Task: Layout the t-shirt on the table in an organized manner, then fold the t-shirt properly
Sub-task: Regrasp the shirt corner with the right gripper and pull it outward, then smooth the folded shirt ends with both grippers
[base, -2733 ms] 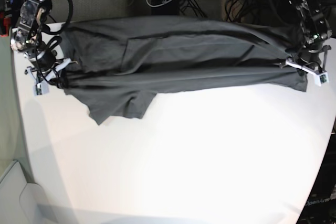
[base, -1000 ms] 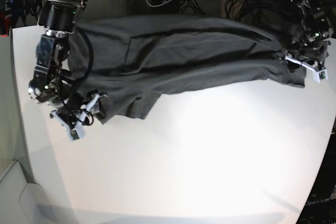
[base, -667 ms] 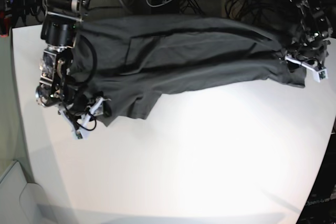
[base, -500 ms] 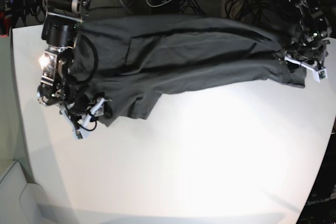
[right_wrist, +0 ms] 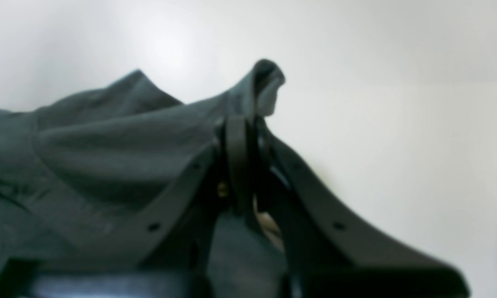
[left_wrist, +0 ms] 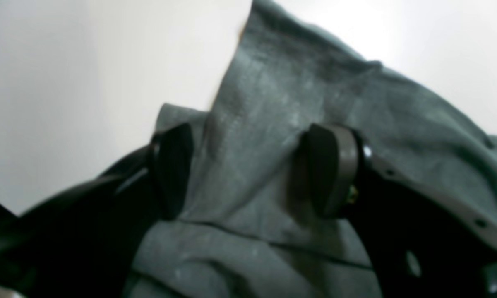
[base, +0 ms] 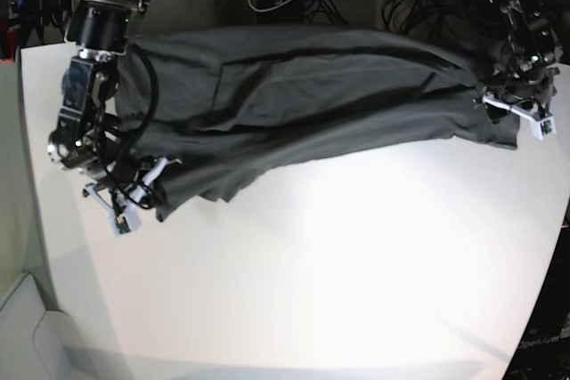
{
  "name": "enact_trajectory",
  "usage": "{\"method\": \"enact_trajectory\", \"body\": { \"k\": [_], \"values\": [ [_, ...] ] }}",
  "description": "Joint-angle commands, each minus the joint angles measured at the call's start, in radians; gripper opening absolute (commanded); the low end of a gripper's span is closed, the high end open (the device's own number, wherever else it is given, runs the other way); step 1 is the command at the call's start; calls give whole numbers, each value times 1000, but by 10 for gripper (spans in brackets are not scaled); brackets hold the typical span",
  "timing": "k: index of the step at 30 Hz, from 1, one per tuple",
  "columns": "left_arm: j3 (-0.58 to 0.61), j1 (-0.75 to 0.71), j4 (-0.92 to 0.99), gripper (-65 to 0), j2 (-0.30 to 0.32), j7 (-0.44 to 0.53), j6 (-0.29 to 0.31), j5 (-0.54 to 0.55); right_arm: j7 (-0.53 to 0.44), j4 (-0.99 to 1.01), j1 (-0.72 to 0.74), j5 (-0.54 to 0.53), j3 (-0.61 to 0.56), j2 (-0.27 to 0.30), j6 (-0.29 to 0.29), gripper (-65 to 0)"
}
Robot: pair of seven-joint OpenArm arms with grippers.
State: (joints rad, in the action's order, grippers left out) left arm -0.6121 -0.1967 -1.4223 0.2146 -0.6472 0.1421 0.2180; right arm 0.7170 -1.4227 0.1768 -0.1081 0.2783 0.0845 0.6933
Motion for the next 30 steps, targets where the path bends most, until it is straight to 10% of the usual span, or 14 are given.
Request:
{"method": "enact_trajectory", "body": {
  "k": [1,12,30],
  "values": [
    [-1,1,-4,-222,7,-16,-2,-4,-10,-57,2,-18,0,4,5,-650],
    [1,19,1,-222,7,-21,-2,-6,112,-530,-282,-18,0,-28,5,-650],
    [1,15,1,-222,9,-21,0,-6,112,-505,-503,-15,52,-24,5,-650]
  ]
}}
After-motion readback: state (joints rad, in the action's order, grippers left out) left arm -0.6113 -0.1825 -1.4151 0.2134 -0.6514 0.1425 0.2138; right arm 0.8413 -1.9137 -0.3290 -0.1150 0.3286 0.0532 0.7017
